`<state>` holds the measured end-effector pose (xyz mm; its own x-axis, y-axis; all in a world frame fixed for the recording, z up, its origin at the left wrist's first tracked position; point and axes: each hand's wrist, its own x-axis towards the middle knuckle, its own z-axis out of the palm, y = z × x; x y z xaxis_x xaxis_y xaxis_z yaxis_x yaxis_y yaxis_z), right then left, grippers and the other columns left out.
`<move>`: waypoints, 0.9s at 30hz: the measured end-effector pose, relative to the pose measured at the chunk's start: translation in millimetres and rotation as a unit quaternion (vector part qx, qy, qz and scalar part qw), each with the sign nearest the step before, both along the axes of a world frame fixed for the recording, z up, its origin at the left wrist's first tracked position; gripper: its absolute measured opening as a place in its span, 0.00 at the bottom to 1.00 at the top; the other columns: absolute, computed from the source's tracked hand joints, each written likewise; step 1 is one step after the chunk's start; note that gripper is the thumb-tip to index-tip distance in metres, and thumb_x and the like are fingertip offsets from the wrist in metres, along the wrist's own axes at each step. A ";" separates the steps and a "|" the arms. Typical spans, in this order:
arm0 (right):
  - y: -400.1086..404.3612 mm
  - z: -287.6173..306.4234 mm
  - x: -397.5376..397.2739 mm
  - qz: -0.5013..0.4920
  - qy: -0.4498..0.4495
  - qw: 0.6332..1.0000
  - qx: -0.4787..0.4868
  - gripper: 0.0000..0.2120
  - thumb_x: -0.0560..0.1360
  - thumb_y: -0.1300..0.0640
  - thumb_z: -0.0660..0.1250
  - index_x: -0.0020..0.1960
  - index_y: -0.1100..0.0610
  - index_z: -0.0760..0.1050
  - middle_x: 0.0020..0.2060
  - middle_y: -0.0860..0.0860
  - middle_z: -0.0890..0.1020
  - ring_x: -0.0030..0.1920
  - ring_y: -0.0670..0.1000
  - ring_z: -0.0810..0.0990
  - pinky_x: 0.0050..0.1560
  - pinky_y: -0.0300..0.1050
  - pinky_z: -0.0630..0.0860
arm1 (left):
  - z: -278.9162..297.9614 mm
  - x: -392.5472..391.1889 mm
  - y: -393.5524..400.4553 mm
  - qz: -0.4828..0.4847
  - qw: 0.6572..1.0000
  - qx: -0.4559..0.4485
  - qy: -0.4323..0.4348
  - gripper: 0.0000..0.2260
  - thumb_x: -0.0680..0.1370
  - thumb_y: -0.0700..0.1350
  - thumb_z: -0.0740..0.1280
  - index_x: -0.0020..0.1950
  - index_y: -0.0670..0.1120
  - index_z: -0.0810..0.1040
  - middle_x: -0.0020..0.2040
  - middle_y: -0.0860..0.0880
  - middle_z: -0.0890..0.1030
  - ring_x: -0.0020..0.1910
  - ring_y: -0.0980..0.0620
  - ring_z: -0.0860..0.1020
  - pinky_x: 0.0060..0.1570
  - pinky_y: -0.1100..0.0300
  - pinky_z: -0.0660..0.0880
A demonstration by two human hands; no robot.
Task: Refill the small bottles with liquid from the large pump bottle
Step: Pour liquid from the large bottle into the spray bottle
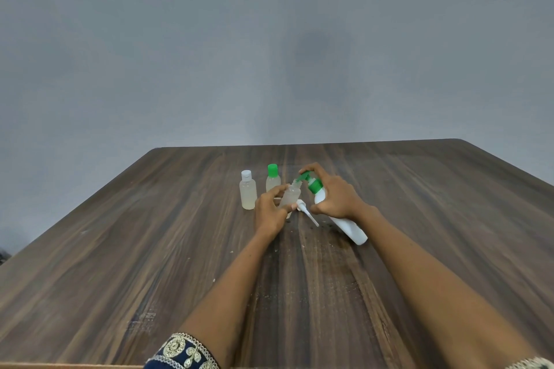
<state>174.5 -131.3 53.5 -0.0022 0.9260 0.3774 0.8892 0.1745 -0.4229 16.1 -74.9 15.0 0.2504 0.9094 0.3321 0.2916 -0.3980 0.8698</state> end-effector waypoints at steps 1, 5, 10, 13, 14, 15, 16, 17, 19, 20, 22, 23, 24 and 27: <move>0.3 -0.5 0.4 0.001 -0.003 1.000 -0.001 0.33 0.65 0.55 0.74 0.66 0.44 0.64 0.38 0.50 0.78 0.33 0.52 0.76 0.32 0.38 0.67 | -0.1 -0.3 0.2 0.001 1.000 0.001 -0.001 0.22 0.69 0.39 0.74 0.63 0.45 0.77 0.58 0.44 0.80 0.53 0.48 0.77 0.52 0.56 0.76; 1.3 -0.4 0.2 -0.005 -0.003 1.000 -0.001 0.34 0.64 0.55 0.74 0.66 0.42 0.64 0.37 0.52 0.78 0.33 0.53 0.77 0.31 0.39 0.67 | -0.8 -1.5 1.0 0.006 1.000 0.006 -0.004 0.22 0.69 0.39 0.75 0.62 0.45 0.77 0.57 0.44 0.81 0.51 0.50 0.77 0.52 0.55 0.77; 2.7 -1.2 -0.6 -0.002 -0.012 1.000 0.000 0.33 0.64 0.57 0.74 0.65 0.45 0.65 0.36 0.54 0.78 0.33 0.55 0.76 0.30 0.38 0.66 | -1.8 -1.9 0.6 0.003 1.000 0.003 -0.003 0.21 0.69 0.38 0.75 0.61 0.45 0.78 0.56 0.45 0.81 0.51 0.50 0.77 0.52 0.56 0.76; 2.9 -2.2 -0.8 -0.001 -0.011 1.000 0.003 0.32 0.64 0.57 0.74 0.64 0.46 0.66 0.34 0.51 0.75 0.32 0.51 0.74 0.30 0.38 0.65 | -2.9 -2.6 1.3 0.002 1.000 0.003 -0.003 0.21 0.68 0.38 0.75 0.61 0.45 0.78 0.56 0.45 0.81 0.52 0.49 0.78 0.52 0.57 0.76; 2.7 -2.4 -0.5 0.002 -0.010 1.000 0.004 0.31 0.64 0.56 0.74 0.64 0.46 0.65 0.34 0.50 0.75 0.32 0.51 0.74 0.30 0.38 0.65 | -3.2 -2.6 1.2 0.002 1.000 0.002 -0.003 0.21 0.68 0.38 0.75 0.61 0.45 0.78 0.56 0.45 0.81 0.52 0.49 0.78 0.52 0.57 0.76; 2.7 -2.4 -0.3 0.004 -0.010 1.000 0.005 0.31 0.65 0.55 0.73 0.64 0.46 0.65 0.34 0.49 0.75 0.31 0.50 0.73 0.30 0.37 0.65 | -3.1 -2.4 1.0 0.003 1.000 0.000 -0.003 0.21 0.68 0.38 0.75 0.61 0.45 0.78 0.56 0.45 0.81 0.53 0.48 0.78 0.52 0.56 0.76; 2.2 -2.2 0.0 0.007 -0.011 1.000 0.006 0.31 0.65 0.54 0.73 0.65 0.46 0.65 0.35 0.49 0.75 0.31 0.50 0.73 0.30 0.37 0.65 | -3.1 -2.2 1.0 0.005 1.000 0.000 -0.004 0.21 0.68 0.38 0.75 0.61 0.45 0.78 0.56 0.45 0.81 0.53 0.48 0.78 0.52 0.55 0.76; 2.0 -1.8 0.4 0.008 -0.014 1.000 0.007 0.31 0.66 0.54 0.74 0.65 0.46 0.64 0.35 0.49 0.75 0.31 0.49 0.73 0.30 0.36 0.65 | -3.0 -2.0 1.0 0.006 1.000 0.001 -0.005 0.21 0.68 0.38 0.75 0.61 0.45 0.78 0.56 0.45 0.81 0.53 0.47 0.78 0.52 0.55 0.77; 0.7 -0.6 0.2 0.010 -0.020 1.000 0.006 0.32 0.67 0.53 0.74 0.67 0.46 0.64 0.33 0.48 0.74 0.30 0.48 0.72 0.30 0.35 0.63 | -1.9 -2.0 0.4 0.008 1.000 0.003 -0.005 0.21 0.69 0.38 0.75 0.61 0.44 0.78 0.56 0.45 0.81 0.53 0.47 0.78 0.52 0.55 0.77; 0.0 0.0 -0.1 0.010 -0.022 1.000 0.005 0.33 0.67 0.54 0.74 0.68 0.46 0.63 0.32 0.46 0.73 0.29 0.47 0.71 0.29 0.34 0.63 | -1.2 -2.1 0.2 0.008 1.000 0.003 -0.004 0.21 0.69 0.38 0.75 0.61 0.44 0.78 0.57 0.45 0.81 0.53 0.47 0.78 0.53 0.55 0.77; -1.3 0.8 -0.5 0.012 -0.020 1.000 0.006 0.34 0.67 0.54 0.74 0.68 0.45 0.63 0.30 0.44 0.70 0.29 0.46 0.70 0.29 0.34 0.63 | -0.3 -2.1 0.2 0.008 1.000 0.007 -0.006 0.21 0.69 0.38 0.75 0.61 0.44 0.78 0.57 0.45 0.81 0.54 0.47 0.78 0.52 0.55 0.76; -1.6 1.1 -0.3 0.012 -0.015 1.000 0.005 0.34 0.67 0.55 0.74 0.68 0.45 0.63 0.29 0.44 0.70 0.28 0.47 0.70 0.29 0.35 0.63 | 0.0 -1.8 0.1 0.007 1.000 0.008 -0.006 0.21 0.69 0.38 0.75 0.61 0.44 0.78 0.58 0.45 0.80 0.54 0.47 0.78 0.52 0.57 0.76; -1.7 1.3 0.2 0.012 -0.007 1.000 0.004 0.34 0.66 0.56 0.74 0.68 0.45 0.63 0.29 0.44 0.70 0.29 0.47 0.70 0.30 0.36 0.64 | 0.4 -1.4 -0.2 0.006 1.000 0.007 -0.005 0.21 0.69 0.38 0.74 0.61 0.44 0.77 0.58 0.45 0.80 0.54 0.47 0.78 0.51 0.57 0.76; -1.5 1.8 0.6 0.005 0.003 1.000 -0.002 0.33 0.65 0.58 0.73 0.66 0.46 0.64 0.29 0.45 0.70 0.29 0.48 0.70 0.30 0.38 0.65 | 0.2 -0.8 -0.6 0.002 1.000 0.000 0.000 0.22 0.70 0.38 0.74 0.62 0.45 0.77 0.58 0.44 0.80 0.54 0.48 0.77 0.52 0.57 0.76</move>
<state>175.2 -132.8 55.4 -0.0088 0.9275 0.3736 0.8845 0.1815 -0.4298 15.3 -75.6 15.3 0.2457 0.9106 0.3323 0.2929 -0.3965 0.8700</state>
